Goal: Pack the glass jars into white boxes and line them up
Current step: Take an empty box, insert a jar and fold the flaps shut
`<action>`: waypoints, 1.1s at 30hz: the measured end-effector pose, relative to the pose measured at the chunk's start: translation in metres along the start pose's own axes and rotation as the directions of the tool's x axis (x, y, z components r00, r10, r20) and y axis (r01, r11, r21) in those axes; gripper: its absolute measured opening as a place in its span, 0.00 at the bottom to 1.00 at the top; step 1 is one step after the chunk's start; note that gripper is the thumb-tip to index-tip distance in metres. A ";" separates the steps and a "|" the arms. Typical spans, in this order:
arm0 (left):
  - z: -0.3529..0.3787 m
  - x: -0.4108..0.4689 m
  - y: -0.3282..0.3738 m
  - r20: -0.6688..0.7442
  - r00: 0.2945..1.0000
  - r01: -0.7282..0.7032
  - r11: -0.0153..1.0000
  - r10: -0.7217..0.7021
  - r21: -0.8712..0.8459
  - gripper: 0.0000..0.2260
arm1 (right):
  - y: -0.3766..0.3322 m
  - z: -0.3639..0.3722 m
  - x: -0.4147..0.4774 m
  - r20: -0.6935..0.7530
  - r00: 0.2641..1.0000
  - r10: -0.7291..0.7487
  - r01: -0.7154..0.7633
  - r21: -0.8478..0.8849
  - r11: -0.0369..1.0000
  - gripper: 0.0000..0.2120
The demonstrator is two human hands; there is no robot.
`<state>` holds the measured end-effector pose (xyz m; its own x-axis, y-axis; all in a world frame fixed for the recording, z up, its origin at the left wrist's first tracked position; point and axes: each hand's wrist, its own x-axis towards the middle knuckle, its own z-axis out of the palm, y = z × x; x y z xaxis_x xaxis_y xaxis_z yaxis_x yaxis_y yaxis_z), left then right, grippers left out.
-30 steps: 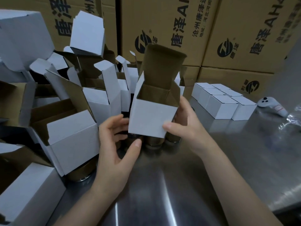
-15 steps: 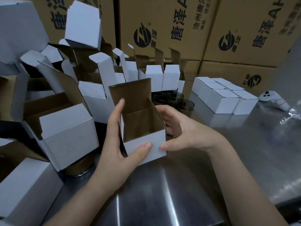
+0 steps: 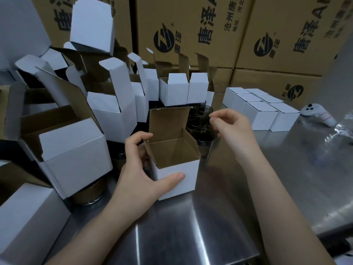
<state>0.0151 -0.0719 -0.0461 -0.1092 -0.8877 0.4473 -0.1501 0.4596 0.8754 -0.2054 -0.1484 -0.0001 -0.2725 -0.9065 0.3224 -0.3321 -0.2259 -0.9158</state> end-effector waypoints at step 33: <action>0.000 -0.001 -0.008 0.086 0.996 -0.029 0.991 0.018 0.128 0.36 | 0.021 0.007 0.000 0.084 0.976 0.201 -0.149 -0.418 0.896 0.32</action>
<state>0.0167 -0.0751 -0.0537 -0.1956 -0.8734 0.4460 -0.2710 0.4852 0.8313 -0.2063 -0.1556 -0.0213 -0.2566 -0.9602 0.1103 -0.6342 0.0812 -0.7689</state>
